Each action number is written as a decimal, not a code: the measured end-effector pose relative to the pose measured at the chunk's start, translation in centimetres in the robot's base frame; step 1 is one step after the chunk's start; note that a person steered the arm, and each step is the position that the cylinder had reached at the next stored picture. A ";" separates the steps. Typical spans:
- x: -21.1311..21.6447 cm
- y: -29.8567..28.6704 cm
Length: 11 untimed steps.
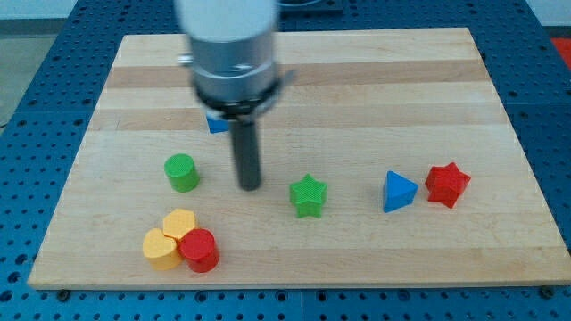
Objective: Slightly push green star towards right
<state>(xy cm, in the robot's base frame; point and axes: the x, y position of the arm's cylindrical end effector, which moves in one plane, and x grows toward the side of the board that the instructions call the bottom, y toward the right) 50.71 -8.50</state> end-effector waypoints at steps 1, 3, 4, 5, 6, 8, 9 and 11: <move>5.8 3.8; 5.4 8.4; 4.0 8.6; 3.9 8.8; 3.9 3.0; 2.7 4.5; 2.5 7.0; 3.1 7.2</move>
